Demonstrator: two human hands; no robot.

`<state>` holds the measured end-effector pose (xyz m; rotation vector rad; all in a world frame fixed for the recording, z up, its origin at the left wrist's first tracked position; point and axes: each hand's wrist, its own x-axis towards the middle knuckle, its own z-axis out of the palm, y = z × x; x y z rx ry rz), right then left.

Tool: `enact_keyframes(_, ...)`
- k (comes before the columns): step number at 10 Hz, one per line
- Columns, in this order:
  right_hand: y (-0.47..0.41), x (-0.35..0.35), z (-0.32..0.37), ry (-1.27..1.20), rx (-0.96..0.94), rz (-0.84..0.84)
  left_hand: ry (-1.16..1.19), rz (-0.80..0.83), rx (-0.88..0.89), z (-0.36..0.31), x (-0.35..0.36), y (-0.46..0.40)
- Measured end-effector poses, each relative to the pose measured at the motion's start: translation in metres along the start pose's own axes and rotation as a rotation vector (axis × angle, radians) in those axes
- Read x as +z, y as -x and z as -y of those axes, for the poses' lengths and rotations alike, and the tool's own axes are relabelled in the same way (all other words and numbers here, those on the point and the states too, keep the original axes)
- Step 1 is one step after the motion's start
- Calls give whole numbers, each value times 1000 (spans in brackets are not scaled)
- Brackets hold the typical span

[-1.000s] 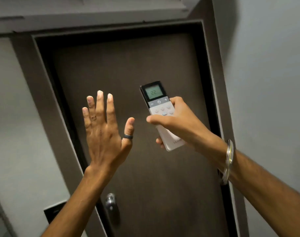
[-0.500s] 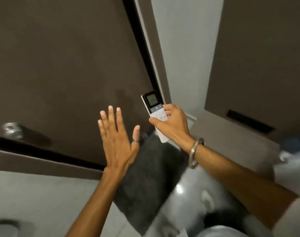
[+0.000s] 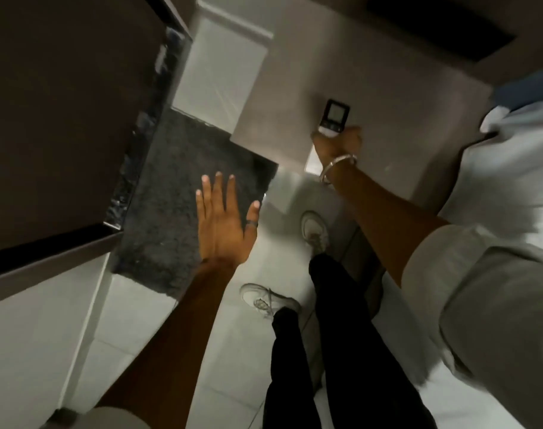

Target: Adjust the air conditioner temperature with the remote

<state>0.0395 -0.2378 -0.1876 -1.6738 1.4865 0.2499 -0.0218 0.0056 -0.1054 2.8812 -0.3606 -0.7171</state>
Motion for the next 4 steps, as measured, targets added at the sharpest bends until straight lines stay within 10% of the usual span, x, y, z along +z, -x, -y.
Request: enact_keyframes(4,-30,45,-20,171,-13,-146,-23,-100,43,-8,8,-51)
